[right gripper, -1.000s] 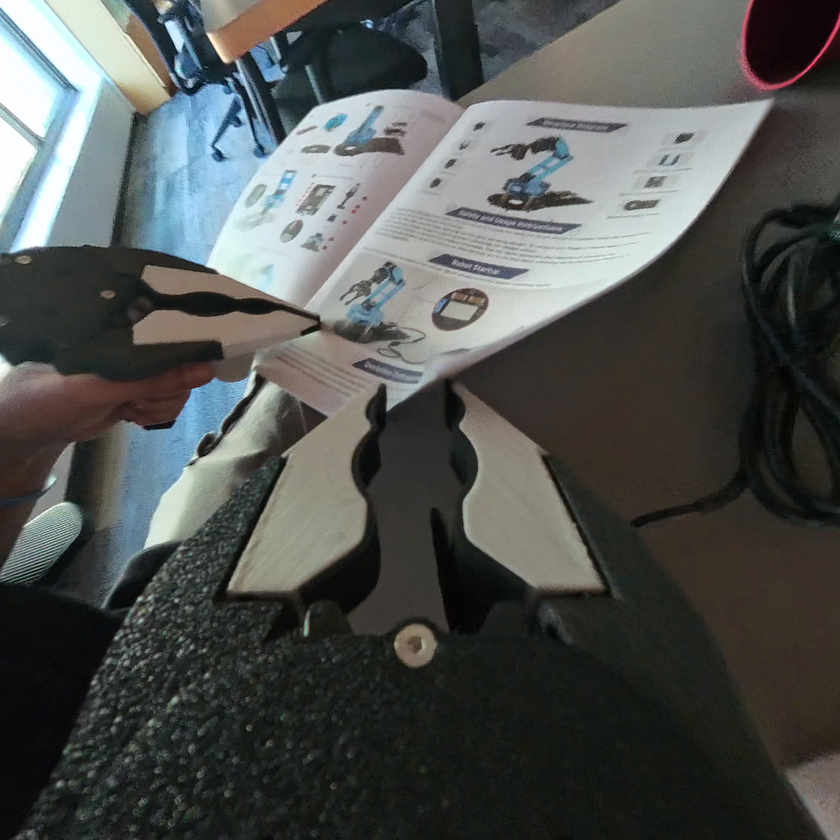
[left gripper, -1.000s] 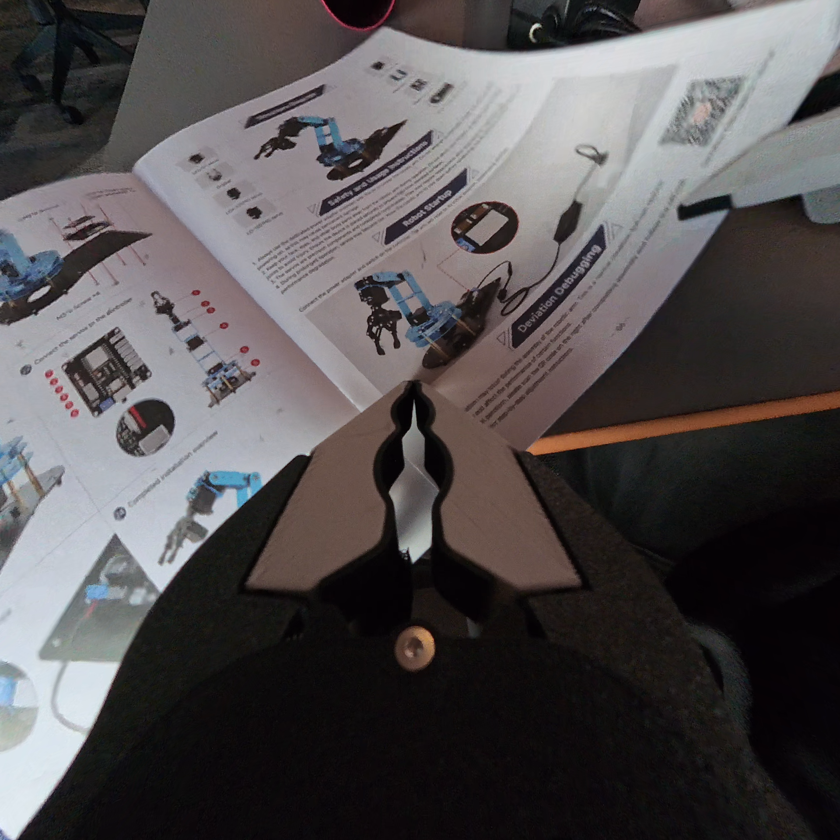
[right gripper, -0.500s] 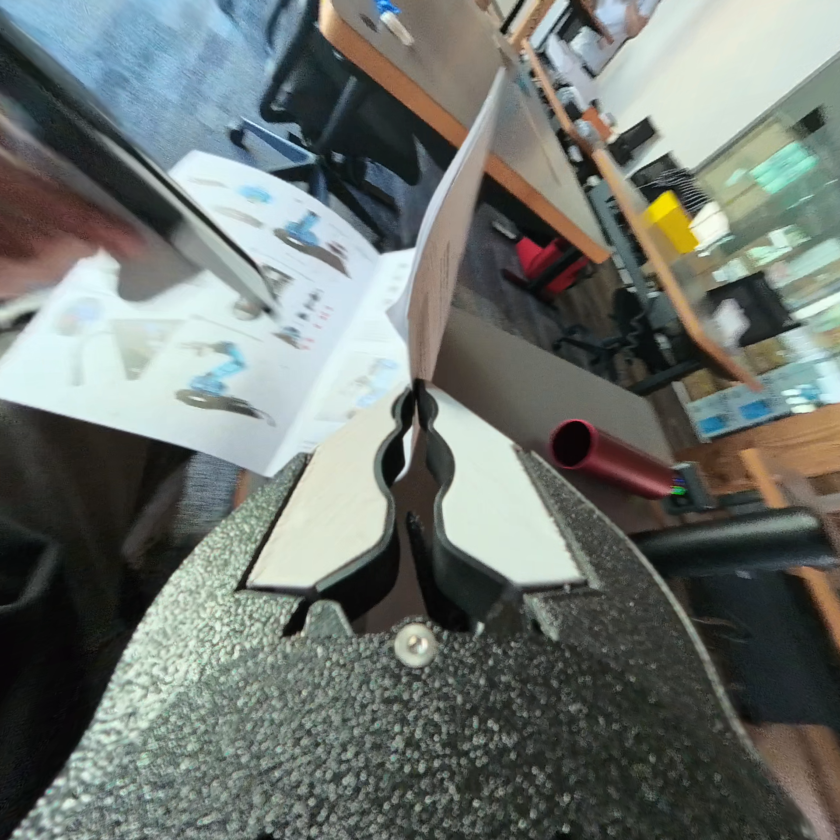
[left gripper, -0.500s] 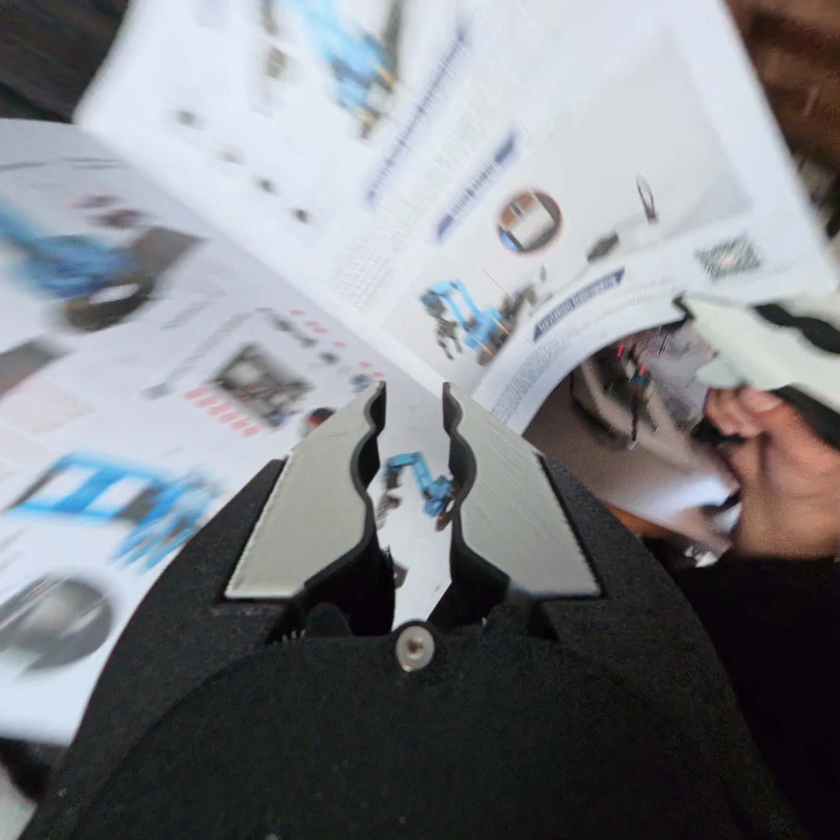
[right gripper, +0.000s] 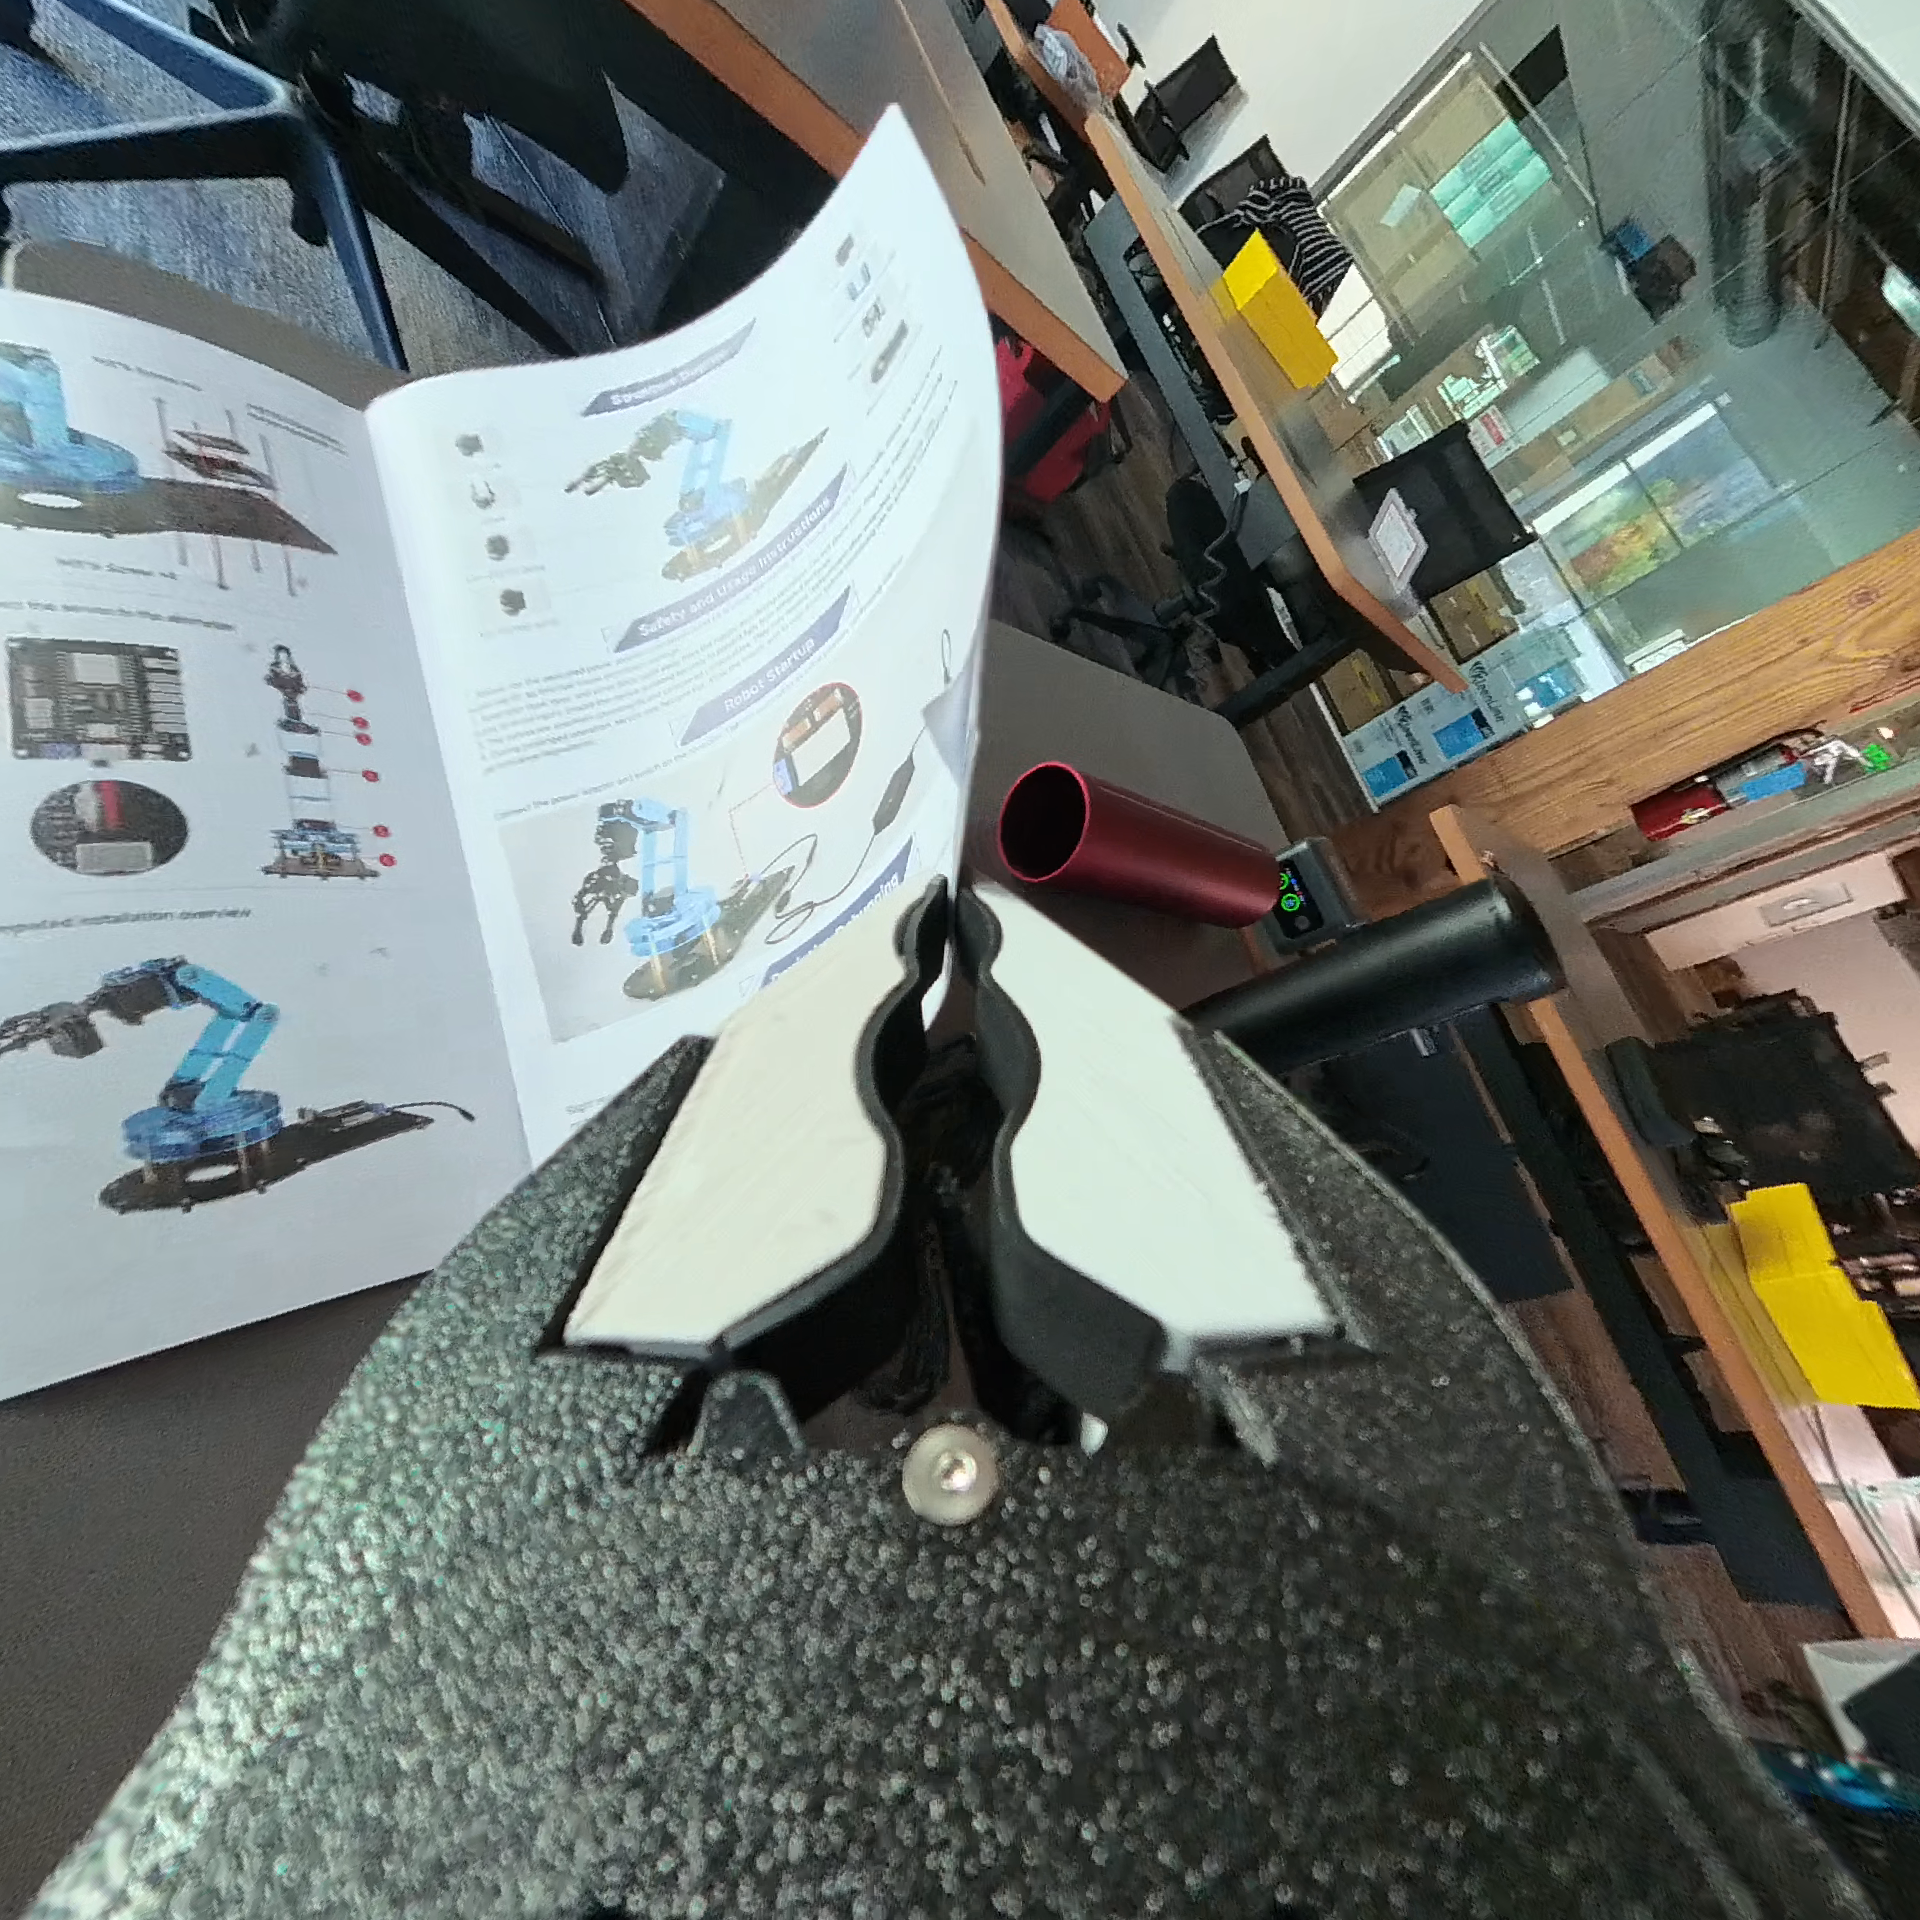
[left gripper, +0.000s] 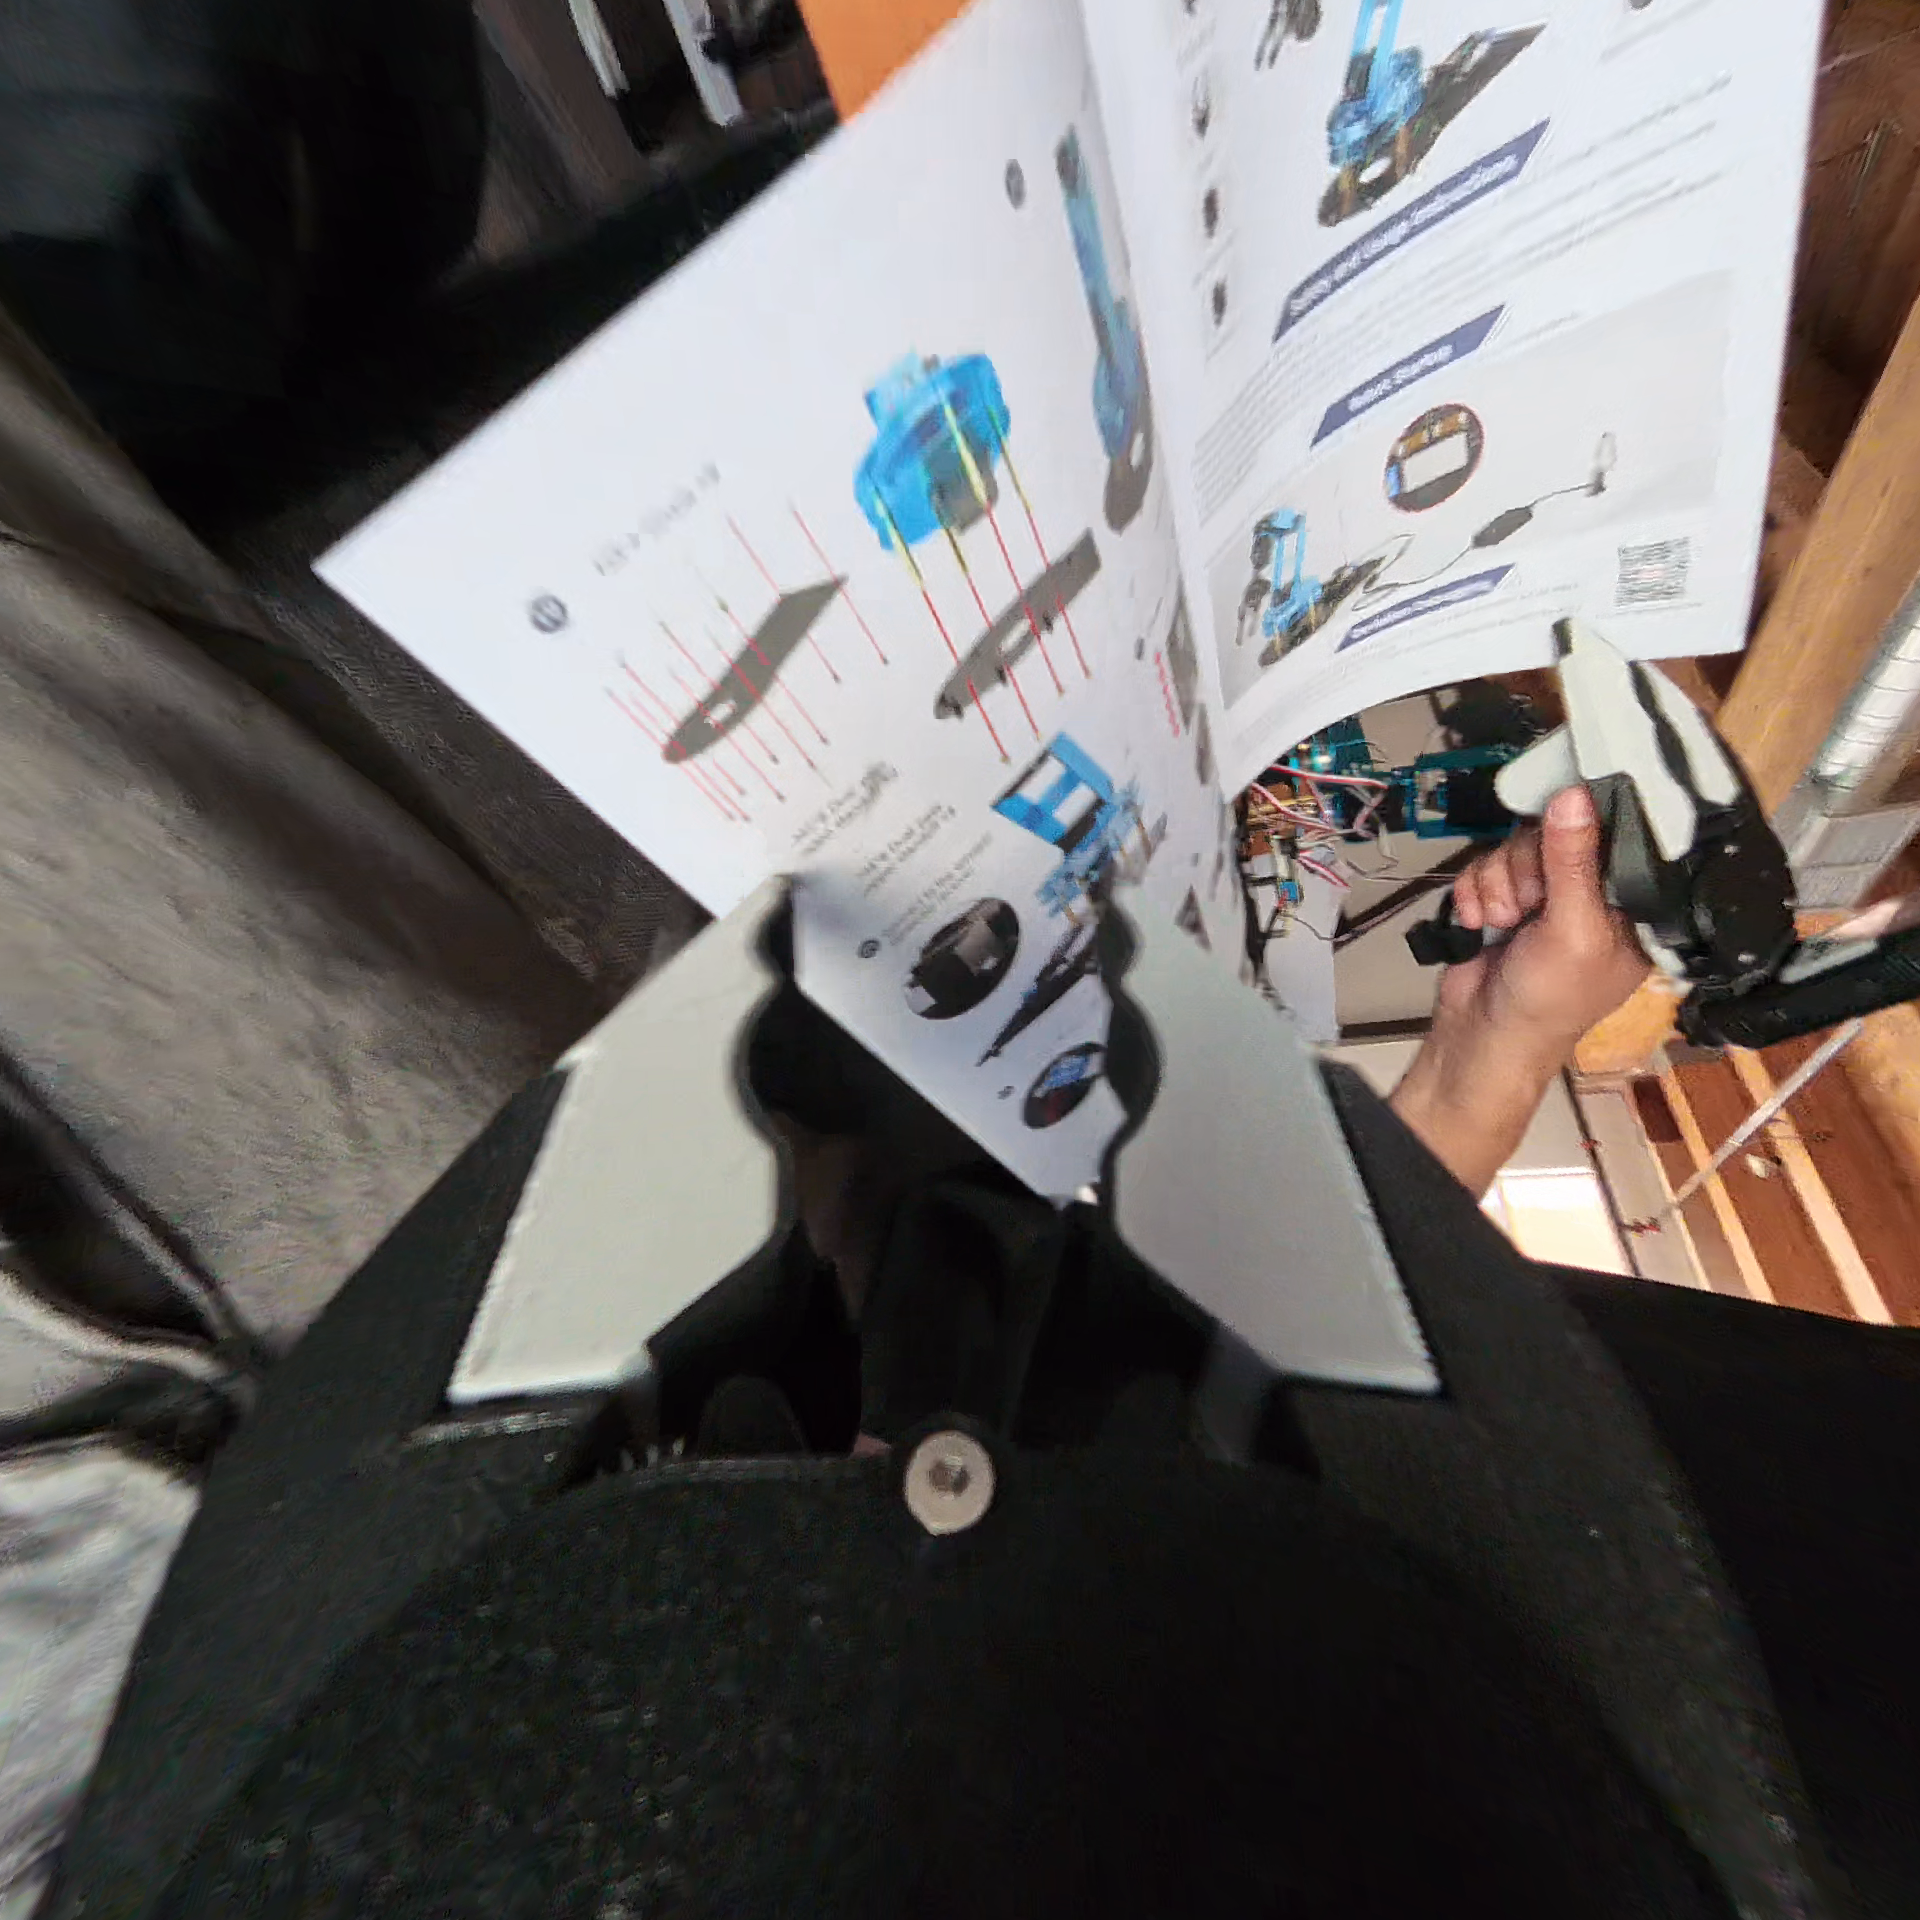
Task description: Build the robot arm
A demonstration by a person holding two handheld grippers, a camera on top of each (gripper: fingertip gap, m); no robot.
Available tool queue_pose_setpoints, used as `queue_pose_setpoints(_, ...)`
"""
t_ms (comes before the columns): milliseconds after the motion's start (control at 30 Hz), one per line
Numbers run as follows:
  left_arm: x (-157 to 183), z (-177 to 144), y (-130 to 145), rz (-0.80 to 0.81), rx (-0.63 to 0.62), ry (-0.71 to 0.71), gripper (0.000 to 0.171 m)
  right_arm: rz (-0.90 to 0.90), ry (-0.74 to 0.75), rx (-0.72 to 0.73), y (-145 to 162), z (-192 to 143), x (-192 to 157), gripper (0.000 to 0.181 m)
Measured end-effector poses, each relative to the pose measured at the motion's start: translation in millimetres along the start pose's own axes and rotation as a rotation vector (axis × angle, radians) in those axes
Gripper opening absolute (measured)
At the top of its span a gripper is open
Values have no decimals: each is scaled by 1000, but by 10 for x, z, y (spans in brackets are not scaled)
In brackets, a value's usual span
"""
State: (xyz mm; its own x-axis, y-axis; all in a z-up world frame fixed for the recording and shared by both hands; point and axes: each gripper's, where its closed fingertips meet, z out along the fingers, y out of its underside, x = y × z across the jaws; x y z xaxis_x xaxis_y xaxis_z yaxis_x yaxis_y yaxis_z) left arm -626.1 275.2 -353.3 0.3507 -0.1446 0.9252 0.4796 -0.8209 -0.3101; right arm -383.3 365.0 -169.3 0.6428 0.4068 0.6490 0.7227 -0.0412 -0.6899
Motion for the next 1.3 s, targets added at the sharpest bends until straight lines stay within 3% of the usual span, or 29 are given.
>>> queue_pose_setpoints(33,30,19,23,-8,9,24,39,0,4,11,16,-32,-1,0)
queue_pose_setpoints(100,-32,-1,7,-43,39,4,35,30,1,36,42,-103,7,0)
queue_pose_setpoints(200,-183,-134,87,-71,54,-98,59,81,4,22,169,-168,92,0)
queue_pose_setpoints(300,-135,-170,287,-34,47,-134,65,100,14,-17,326,-185,159,0)
queue_pose_setpoints(367,-39,-43,442,-29,9,-85,65,109,16,-32,413,-190,167,0)
queue_pose_setpoints(433,78,80,451,-45,24,-12,54,119,17,-37,478,-212,166,0)
queue_pose_setpoints(467,125,119,415,-46,36,17,38,125,23,-34,496,-236,176,0)
queue_pose_setpoints(500,202,136,341,-33,59,60,3,125,37,-27,504,-269,203,0)
queue_pose_setpoints(533,317,142,222,-18,94,115,1,123,51,-9,485,-313,235,0)
queue_pose_setpoints(600,507,211,-12,18,101,161,0,81,-22,107,265,-423,124,0)
queue_pose_setpoints(700,662,440,-380,164,57,117,1,-129,-298,239,-58,-574,-560,0)
queue_pose_setpoints(800,637,684,-764,300,-4,24,4,-172,-461,177,-51,-446,-1124,0)
queue_pose_setpoints(900,422,741,-995,434,-34,-132,25,-182,-497,53,110,-155,-1387,0)
queue_pose_setpoints(933,380,690,-1006,444,-19,-157,24,-169,-509,30,130,-100,-1451,0)
queue_pose_setpoints(1000,391,537,-927,404,43,-149,27,-116,-562,-11,146,-67,-1588,0)
queue_pose_setpoints(1100,461,424,-545,358,60,-103,30,8,-628,-22,77,-75,-1757,0)
queue_pose_setpoints(1200,718,463,-142,233,9,83,32,124,-758,-51,43,-113,-1977,9)
queue_pose_setpoints(1300,794,451,-73,158,44,155,32,229,-902,-51,-12,-184,-2114,25)
